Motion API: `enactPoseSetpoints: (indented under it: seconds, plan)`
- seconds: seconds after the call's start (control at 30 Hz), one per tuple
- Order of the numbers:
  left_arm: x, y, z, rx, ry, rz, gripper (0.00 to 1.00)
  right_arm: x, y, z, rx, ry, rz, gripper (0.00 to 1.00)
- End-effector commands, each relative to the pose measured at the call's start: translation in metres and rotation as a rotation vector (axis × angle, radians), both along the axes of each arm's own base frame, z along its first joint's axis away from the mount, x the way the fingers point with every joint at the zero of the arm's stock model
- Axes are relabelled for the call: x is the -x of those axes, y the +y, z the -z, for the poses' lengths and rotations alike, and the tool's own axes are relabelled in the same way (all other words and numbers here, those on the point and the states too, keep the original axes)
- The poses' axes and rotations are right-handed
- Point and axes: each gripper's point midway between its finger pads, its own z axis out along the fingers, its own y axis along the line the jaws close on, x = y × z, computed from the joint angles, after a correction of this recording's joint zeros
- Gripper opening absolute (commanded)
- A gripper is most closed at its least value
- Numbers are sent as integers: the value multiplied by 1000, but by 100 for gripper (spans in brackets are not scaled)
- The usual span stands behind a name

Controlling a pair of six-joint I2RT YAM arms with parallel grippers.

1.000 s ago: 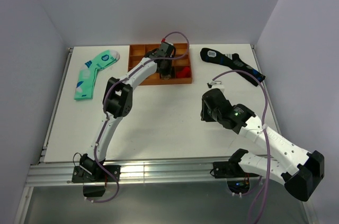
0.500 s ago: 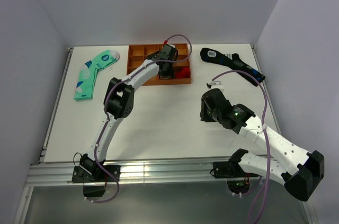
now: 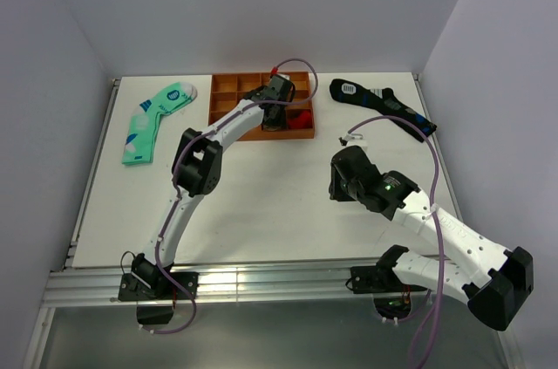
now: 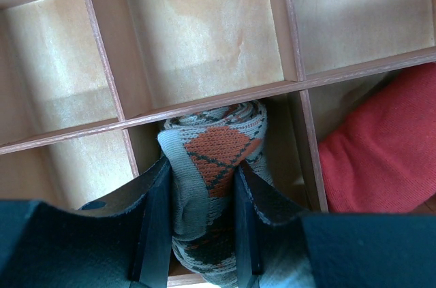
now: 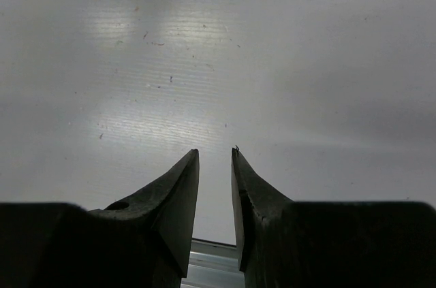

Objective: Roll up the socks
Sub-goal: Place the sock in the storage box.

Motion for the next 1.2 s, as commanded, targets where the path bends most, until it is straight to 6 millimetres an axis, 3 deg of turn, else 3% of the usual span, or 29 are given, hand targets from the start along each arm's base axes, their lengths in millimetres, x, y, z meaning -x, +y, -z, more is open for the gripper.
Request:
enactPoseSetpoints:
  seconds: [0.0,0.33,0.7,0.9,1.03,1.17]
  plan:
    - [172,114,152,-472,737,43,0,-2,3,2,-4,-7,-5,33]
    - [199,114,151,-446,822,96,0,-1,6,4,-4,5,-13,33]
    - [216,107,148,-388,873,122,0,2,9,8,-14,15,-21,33]
    - [205,85,148,-305,853,127,0,2,8,11,-12,20,-19,32]
    - [180,65,134,-240,768,112,10,3,9,9,-16,18,-23,32]
    - [162,57,118,-221,697,91,21,3,8,8,-18,17,-20,32]
